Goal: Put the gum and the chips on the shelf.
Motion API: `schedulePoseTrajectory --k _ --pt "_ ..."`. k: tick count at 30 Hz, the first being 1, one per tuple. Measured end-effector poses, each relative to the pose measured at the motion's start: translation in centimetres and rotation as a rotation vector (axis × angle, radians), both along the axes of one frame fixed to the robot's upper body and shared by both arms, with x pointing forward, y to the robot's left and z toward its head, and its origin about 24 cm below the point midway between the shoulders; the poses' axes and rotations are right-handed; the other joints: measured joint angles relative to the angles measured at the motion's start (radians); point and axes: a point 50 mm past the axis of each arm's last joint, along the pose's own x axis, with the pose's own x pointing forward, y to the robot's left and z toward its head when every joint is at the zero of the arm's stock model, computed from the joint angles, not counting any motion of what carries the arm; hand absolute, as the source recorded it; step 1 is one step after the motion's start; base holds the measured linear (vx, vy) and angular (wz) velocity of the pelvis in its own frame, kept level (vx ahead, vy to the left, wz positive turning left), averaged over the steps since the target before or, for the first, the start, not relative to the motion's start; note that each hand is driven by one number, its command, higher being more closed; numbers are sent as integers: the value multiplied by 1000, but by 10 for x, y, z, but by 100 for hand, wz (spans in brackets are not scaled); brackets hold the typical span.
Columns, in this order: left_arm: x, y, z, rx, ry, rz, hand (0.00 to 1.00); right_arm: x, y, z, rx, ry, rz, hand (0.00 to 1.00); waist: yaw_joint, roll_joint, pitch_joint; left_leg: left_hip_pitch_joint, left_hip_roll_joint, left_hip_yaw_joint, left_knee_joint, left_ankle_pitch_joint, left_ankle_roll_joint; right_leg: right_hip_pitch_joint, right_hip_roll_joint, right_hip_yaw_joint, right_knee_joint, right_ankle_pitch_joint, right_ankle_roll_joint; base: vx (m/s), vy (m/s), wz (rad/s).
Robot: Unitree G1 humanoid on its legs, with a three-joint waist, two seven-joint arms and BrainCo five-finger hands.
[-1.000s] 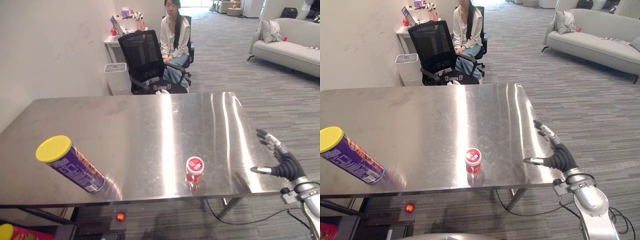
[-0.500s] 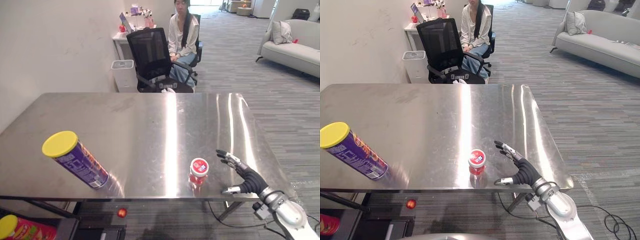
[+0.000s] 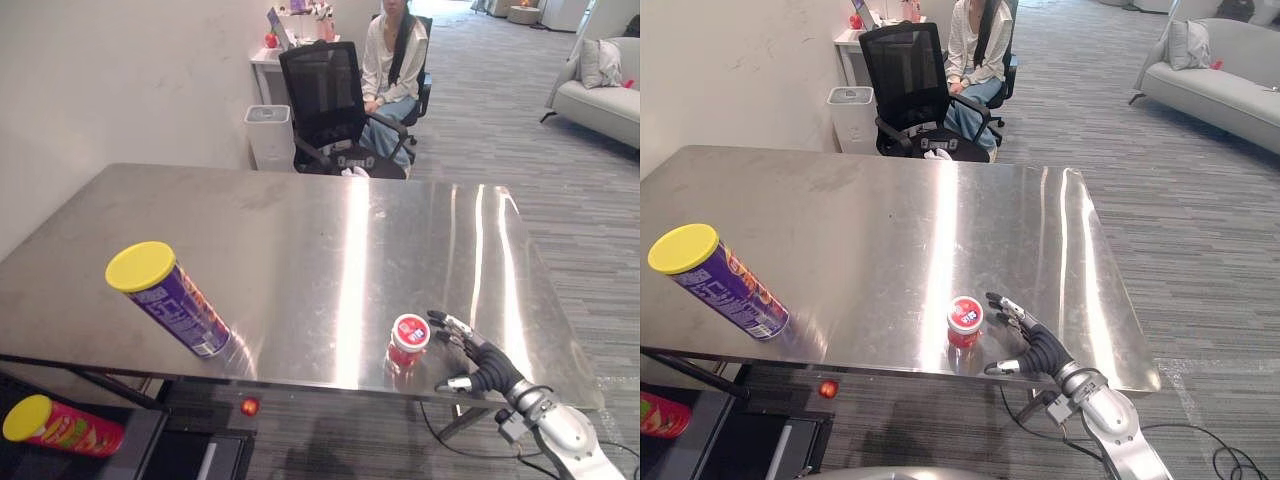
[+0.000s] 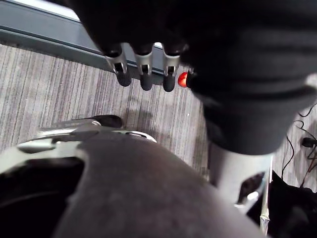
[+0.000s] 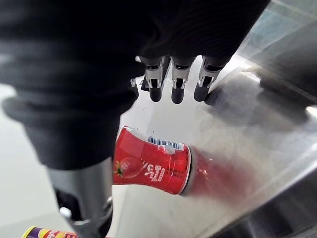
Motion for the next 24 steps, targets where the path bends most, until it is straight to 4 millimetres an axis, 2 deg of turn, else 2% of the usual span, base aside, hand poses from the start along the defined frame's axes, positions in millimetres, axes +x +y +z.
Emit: schedulePoseTrajectory --k 21,22,24 --pt "0 3 1 5 -5 23 0 16 -5 -4 69 -15 -139 0 1 -5 4 -2 -5 -59 -51 45 0 14 1 -57 -3 -2 -4 -8 -3 8" --pt "1 2 1 3 -10 41 0 24 -9 -4 70 -29 -174 0 3 -1 10 -6 -6 -76 -60 57 1 16 1 -73 -3 -3 -4 1 -2 3" --pt "1 2 0 3 -10 41 0 24 -9 -4 70 -29 -174 0 3 -1 10 -6 -6 -76 -60 57 1 16 1 -73 -3 -3 -4 0 0 0"
